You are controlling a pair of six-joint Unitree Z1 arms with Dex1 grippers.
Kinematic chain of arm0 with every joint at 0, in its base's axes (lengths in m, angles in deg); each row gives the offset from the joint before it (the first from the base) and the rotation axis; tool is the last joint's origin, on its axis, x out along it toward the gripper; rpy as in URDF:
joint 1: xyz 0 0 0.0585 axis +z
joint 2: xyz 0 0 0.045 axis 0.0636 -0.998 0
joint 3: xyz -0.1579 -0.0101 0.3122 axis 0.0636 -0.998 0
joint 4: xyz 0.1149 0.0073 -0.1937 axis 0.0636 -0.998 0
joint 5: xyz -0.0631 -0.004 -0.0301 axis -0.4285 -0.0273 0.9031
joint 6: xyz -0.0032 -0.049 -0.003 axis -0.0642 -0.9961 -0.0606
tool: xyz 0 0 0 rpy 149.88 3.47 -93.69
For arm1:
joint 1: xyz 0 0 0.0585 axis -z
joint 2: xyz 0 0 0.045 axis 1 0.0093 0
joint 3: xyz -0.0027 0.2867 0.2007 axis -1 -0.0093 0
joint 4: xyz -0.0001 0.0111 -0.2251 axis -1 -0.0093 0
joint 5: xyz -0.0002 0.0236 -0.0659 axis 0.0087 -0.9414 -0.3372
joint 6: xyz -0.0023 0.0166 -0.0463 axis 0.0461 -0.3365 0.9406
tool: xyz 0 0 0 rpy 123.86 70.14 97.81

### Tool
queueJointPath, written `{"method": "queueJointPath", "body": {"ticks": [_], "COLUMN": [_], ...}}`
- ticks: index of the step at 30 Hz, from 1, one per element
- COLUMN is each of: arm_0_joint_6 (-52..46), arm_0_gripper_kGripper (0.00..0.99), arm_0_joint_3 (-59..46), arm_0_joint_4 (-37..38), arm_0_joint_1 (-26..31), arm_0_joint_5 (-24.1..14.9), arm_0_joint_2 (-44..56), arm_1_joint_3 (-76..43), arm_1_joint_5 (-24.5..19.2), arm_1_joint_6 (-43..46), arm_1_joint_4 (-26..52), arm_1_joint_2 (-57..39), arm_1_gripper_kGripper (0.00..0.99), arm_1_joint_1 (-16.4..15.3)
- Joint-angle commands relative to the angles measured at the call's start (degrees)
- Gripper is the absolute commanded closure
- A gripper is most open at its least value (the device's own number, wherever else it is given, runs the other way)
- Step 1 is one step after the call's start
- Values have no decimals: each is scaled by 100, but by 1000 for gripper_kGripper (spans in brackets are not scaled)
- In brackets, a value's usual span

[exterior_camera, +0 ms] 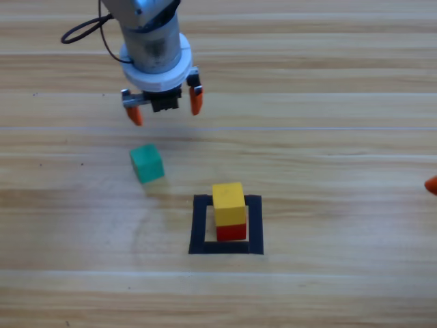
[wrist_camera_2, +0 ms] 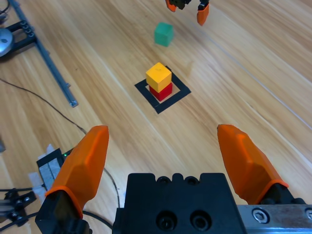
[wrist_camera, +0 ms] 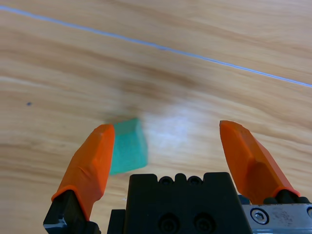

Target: Stack the blocks in the rectangular block: red at the bottom, yellow in the middle, green on top

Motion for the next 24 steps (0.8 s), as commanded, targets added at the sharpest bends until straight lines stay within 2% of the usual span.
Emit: {"method": "queueJointPath", "body": {"ticks": [1,6,15,24], "arm_0_joint_6": [-522,-917,-1216,-1128], "arm_0_gripper_kGripper": [70,70,68,68], "arm_0_joint_3": [121,139,174,200], "arm_0_joint_4": [-517,-825,-877,-877], "arm_0_joint_1": [-88,-44,149,421], "arm_0_joint_5": [-171,14,673,805], "arm_0_joint_2": [-166,-192,-447,-508], "arm_1_joint_3": [-276,-346,-381,-355], "arm_1_joint_5": [233,338,382,488], "arm_1_joint_6": [27,79,150,290], "arm_1_joint_4": [77,77,50,50], "arm_1_joint_2": [-100,-100,-3,208], "arm_1_gripper_kGripper": [10,10,10,10], "arm_1_joint_1": [-33,-33,-33,-129]}}
